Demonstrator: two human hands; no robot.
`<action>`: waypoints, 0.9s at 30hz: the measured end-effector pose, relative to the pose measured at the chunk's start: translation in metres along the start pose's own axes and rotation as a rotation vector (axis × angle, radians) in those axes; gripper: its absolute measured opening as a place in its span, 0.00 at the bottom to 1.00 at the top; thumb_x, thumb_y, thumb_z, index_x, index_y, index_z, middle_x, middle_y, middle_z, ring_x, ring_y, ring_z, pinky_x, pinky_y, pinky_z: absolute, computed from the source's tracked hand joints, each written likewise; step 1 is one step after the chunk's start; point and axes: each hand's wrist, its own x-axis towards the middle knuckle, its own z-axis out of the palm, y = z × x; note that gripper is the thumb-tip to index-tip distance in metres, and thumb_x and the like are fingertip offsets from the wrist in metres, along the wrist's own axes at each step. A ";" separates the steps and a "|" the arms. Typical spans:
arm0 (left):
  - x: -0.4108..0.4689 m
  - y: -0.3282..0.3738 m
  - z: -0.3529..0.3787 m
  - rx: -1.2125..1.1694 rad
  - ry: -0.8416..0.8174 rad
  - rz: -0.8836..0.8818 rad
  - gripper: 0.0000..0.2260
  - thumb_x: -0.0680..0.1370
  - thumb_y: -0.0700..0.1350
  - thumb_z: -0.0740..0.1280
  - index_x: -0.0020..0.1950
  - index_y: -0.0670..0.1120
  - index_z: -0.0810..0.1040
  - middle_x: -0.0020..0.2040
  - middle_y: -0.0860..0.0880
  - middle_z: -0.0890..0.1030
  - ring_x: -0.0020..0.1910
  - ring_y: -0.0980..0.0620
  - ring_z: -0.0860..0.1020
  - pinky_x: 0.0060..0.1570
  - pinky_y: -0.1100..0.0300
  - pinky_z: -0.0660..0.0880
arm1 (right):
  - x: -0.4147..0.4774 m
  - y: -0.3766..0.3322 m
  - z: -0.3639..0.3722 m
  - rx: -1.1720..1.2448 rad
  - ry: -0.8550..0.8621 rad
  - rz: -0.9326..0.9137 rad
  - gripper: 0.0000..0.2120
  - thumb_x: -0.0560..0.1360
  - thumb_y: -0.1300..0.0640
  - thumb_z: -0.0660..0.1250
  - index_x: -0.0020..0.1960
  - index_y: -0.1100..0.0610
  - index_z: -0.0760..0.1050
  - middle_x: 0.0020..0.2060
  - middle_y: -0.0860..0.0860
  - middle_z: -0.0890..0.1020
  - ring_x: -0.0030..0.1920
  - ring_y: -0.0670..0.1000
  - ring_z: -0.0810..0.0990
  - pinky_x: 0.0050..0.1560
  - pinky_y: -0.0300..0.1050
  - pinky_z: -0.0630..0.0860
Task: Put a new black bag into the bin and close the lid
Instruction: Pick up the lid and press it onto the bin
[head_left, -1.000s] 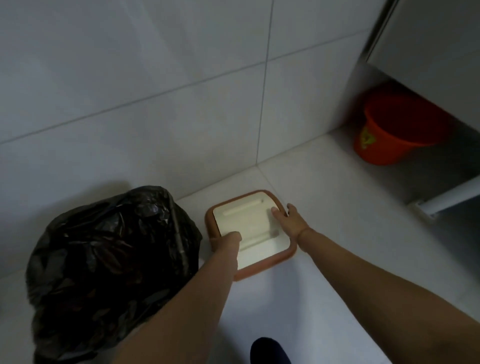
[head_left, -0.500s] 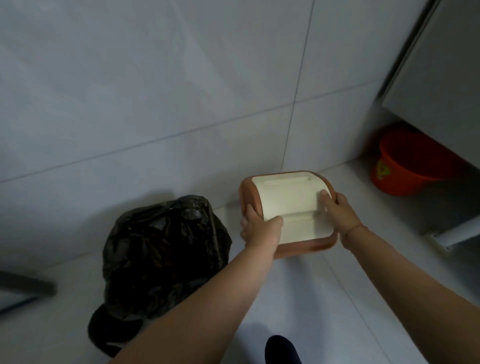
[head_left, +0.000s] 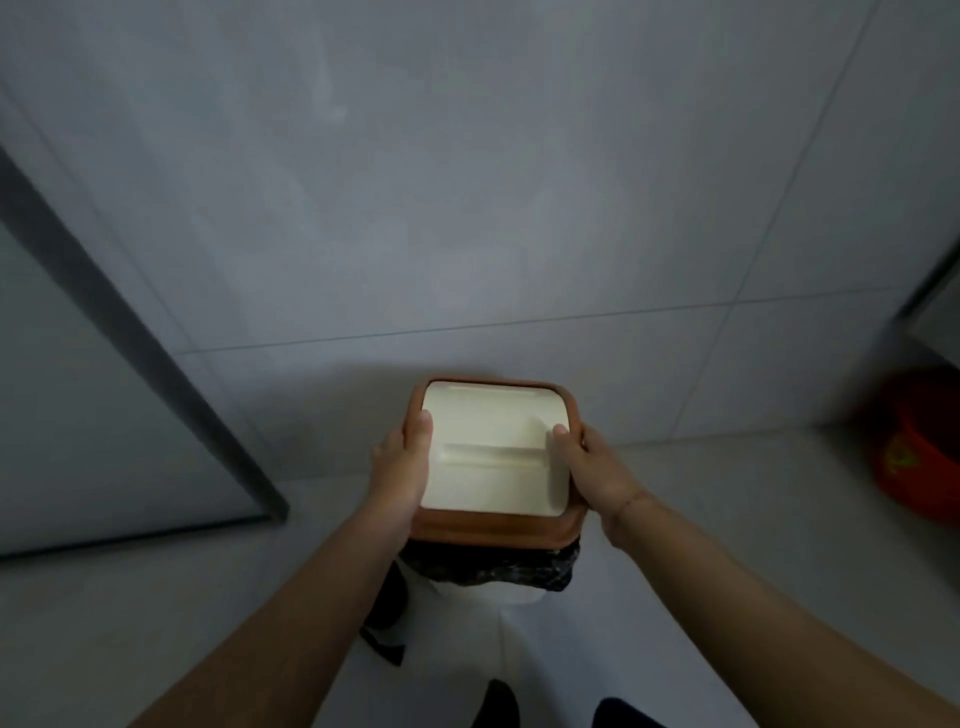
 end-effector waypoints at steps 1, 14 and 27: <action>0.003 -0.008 -0.005 0.004 -0.010 -0.027 0.26 0.79 0.60 0.51 0.74 0.49 0.66 0.72 0.42 0.69 0.71 0.41 0.66 0.70 0.44 0.63 | 0.001 0.003 0.007 -0.010 -0.011 0.009 0.26 0.77 0.42 0.56 0.71 0.52 0.62 0.67 0.52 0.71 0.62 0.54 0.71 0.66 0.55 0.70; 0.006 -0.054 0.014 -0.169 -0.133 -0.102 0.27 0.80 0.61 0.49 0.74 0.50 0.63 0.72 0.47 0.69 0.68 0.47 0.69 0.62 0.55 0.66 | 0.019 0.045 0.013 -0.137 0.158 0.052 0.23 0.78 0.43 0.52 0.69 0.54 0.61 0.64 0.58 0.72 0.54 0.53 0.69 0.53 0.48 0.69; 0.018 -0.075 0.010 -0.347 -0.237 -0.268 0.30 0.75 0.67 0.54 0.71 0.52 0.70 0.65 0.46 0.78 0.62 0.45 0.76 0.67 0.46 0.70 | 0.031 0.047 0.019 0.047 0.021 0.192 0.27 0.77 0.37 0.49 0.72 0.48 0.59 0.63 0.51 0.70 0.57 0.51 0.68 0.57 0.50 0.68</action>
